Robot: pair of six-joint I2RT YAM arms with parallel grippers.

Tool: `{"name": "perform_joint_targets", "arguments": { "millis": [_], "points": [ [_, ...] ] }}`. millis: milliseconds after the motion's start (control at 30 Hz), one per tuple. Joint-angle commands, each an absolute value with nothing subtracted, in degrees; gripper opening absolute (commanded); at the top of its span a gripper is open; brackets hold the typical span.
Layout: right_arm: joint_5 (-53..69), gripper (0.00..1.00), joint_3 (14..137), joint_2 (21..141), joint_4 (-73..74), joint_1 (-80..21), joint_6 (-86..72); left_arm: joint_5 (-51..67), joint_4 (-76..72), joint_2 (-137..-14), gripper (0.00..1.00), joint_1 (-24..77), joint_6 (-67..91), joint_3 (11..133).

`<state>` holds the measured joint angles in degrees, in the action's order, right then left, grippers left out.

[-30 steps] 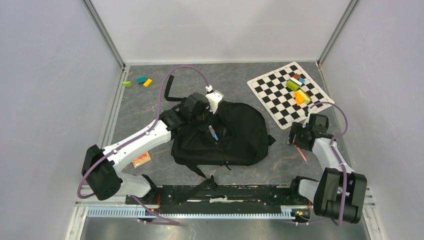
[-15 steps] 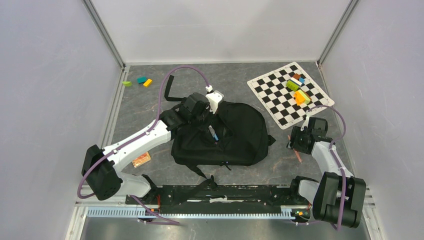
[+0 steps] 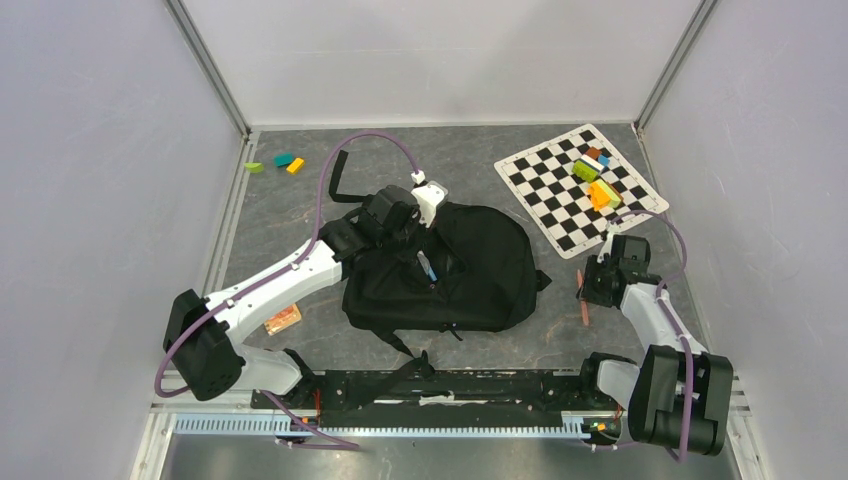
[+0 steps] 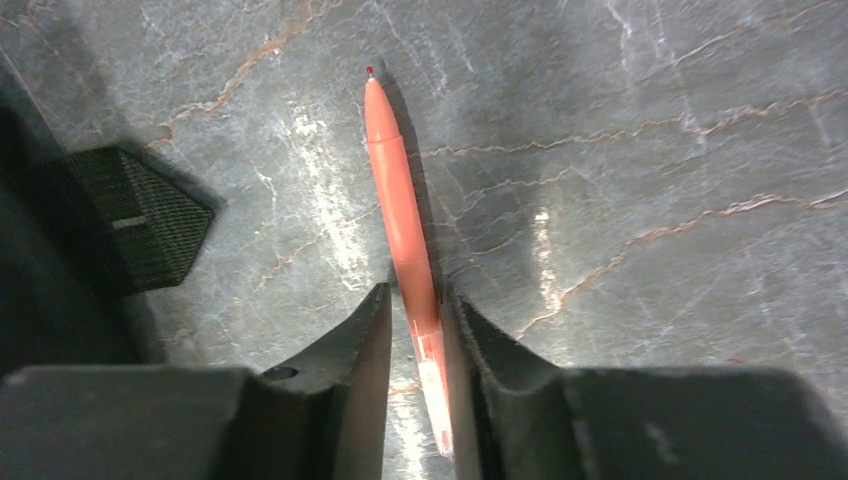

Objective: Pack the student bag
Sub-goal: Pick up the stationery from the center of the board.

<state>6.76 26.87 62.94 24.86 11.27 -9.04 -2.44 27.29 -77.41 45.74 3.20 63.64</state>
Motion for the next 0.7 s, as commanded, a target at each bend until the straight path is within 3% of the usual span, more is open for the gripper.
{"name": "perform_joint_targets", "arguments": {
  "millis": [0,233,500,667],
  "points": [
    [5.76,0.24,26.21,62.22,24.25,10.36,-9.41,-0.44,23.12,-75.72,0.02,46.14,3.60,64.07],
    [5.24,0.00,26.11,61.86,24.13,9.43,-9.67,-0.53,23.10,-75.53,0.02,46.14,3.60,64.12],
    [9.14,0.00,31.19,57.01,26.92,8.43,-10.49,-0.35,22.69,-73.87,0.02,46.10,3.69,63.83],
    [14.21,0.00,37.31,53.93,28.67,2.27,-14.64,-0.26,22.32,-74.04,0.02,46.14,3.95,63.50]
  ]
}}
